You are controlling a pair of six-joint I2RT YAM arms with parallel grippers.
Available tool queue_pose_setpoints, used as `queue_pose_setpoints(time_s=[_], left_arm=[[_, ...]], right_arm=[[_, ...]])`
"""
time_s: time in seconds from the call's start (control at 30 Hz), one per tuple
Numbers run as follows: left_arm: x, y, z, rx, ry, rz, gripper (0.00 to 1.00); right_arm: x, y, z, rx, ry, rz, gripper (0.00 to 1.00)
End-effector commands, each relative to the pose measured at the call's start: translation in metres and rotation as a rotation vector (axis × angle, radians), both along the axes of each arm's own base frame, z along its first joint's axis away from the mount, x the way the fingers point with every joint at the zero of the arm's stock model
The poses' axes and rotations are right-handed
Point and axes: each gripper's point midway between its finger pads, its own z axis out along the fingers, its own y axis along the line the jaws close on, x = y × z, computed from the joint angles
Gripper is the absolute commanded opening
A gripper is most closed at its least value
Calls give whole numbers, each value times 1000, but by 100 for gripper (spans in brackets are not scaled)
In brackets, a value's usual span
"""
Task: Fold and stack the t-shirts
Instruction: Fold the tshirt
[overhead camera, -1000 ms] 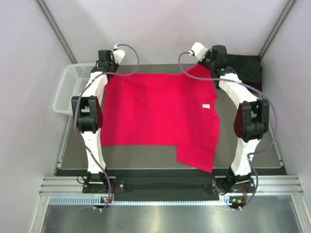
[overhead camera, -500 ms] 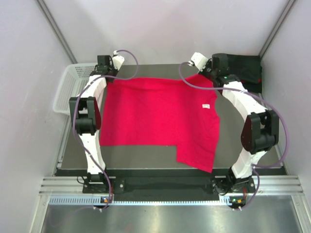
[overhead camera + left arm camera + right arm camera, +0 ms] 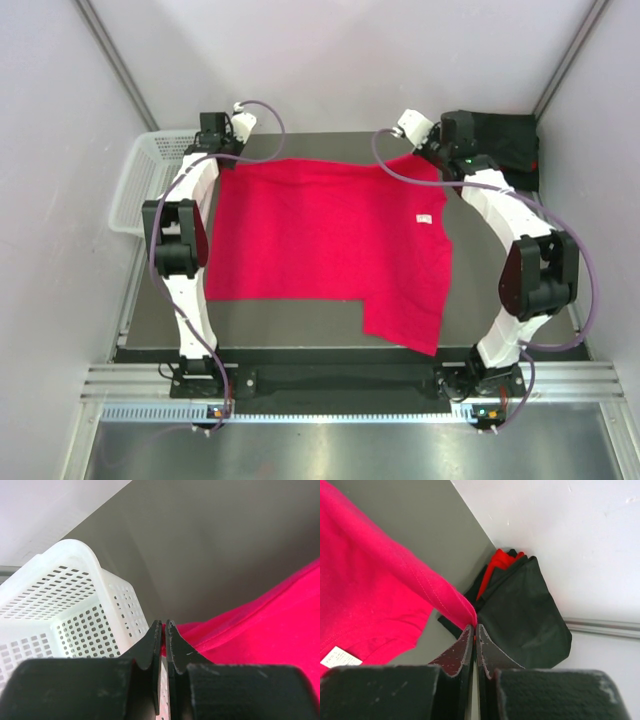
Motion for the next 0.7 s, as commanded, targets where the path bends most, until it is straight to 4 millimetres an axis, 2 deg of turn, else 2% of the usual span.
queue_pose_setpoints(time_s=[0.0, 0.1, 0.3, 0.47, 0.67], left_arm=[[11, 3, 32, -15, -82, 23, 0], [8, 2, 29, -15, -67, 16, 0], [1, 2, 21, -8, -44, 12, 0], [-2, 4, 23, -6, -43, 25, 0], [-13, 4, 13, -6, -3, 20, 0]], right_arm=[[-6, -16, 41, 13, -87, -37, 0], [-10, -22, 47, 13, -88, -45, 0], [-23, -32, 41, 10, -62, -57, 0], [-38, -33, 23, 33, -5, -70, 0], [-55, -28, -1, 57, 60, -66, 0]])
